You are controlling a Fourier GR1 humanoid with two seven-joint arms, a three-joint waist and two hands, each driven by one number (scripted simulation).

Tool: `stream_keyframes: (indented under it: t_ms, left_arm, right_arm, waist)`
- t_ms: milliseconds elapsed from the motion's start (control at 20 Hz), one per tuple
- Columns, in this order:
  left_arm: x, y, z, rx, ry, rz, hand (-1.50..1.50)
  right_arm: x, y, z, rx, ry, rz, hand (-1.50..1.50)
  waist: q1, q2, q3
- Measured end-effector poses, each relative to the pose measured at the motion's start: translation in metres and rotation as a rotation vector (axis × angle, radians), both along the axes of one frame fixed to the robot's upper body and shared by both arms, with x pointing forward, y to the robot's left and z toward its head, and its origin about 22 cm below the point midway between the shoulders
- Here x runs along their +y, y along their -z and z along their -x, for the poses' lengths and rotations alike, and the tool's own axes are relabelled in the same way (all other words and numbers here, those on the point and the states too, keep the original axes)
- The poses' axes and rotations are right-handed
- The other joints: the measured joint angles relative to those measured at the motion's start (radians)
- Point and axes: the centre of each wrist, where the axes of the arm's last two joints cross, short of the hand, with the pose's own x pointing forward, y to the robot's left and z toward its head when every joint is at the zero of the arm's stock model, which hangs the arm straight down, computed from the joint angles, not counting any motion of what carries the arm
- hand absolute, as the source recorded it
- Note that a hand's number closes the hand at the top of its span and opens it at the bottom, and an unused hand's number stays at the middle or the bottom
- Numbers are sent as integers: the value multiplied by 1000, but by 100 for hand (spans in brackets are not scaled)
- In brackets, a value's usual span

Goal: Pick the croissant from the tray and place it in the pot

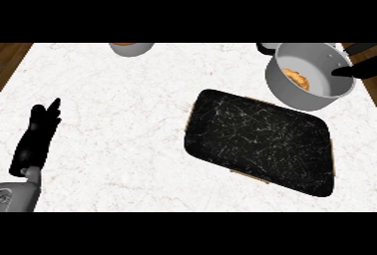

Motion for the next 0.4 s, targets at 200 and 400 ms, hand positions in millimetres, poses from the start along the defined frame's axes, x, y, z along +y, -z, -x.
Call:
stream_keyframes:
  t_ms: [200,400]
  left_arm:
    - [2,3,4,-1,-5,3,0]
    - [6,4,4,-7,-4,0,0]
  right_arm:
    - [-16,-3,0,-75,72,-177,-150]
    - [-46,-1,9,-143,168,-282,-150]
  waist:
    - [-1,0,0]
    - [1,3,0]
